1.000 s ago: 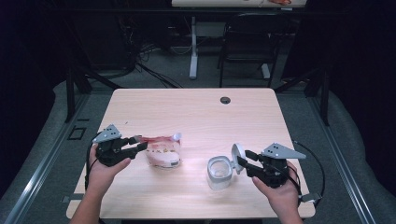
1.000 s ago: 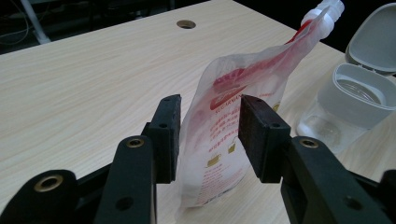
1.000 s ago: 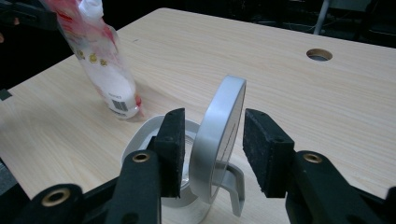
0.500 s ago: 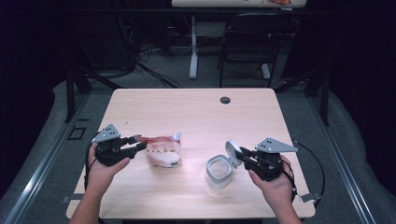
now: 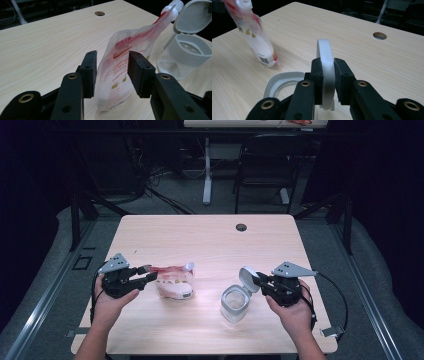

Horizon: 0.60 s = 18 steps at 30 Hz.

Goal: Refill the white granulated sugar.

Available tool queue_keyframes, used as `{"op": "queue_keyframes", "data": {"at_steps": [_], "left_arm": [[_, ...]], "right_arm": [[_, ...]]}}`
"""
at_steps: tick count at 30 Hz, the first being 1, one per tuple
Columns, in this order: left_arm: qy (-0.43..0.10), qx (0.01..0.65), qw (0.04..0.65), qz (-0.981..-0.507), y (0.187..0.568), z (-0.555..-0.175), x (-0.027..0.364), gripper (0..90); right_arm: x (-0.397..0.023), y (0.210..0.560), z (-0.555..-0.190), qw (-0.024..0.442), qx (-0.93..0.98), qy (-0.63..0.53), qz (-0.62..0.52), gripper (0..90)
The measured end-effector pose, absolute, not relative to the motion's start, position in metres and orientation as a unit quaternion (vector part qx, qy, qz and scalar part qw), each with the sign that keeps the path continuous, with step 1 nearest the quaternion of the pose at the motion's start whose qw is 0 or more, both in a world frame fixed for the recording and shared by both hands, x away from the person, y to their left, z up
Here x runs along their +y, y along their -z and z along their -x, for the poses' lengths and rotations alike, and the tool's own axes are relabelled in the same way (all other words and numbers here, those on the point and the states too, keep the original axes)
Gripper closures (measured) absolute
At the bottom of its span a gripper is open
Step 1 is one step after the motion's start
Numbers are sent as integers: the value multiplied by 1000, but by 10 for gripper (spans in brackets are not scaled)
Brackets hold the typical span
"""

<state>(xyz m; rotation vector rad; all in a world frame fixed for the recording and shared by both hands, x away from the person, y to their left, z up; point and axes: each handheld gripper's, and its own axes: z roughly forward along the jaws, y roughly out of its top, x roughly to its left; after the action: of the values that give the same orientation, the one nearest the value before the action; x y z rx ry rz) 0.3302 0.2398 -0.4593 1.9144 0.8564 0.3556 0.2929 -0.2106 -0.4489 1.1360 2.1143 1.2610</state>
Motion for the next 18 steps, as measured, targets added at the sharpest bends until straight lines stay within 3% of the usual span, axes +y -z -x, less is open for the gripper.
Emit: {"op": "queue_keyframes", "data": {"at_steps": [18], "left_arm": [[-144, 352, 486, -787, 460, -331, 241, 595]], "right_arm": [[-214, 449, -304, 221, 765, -450, -404, 779]]}}
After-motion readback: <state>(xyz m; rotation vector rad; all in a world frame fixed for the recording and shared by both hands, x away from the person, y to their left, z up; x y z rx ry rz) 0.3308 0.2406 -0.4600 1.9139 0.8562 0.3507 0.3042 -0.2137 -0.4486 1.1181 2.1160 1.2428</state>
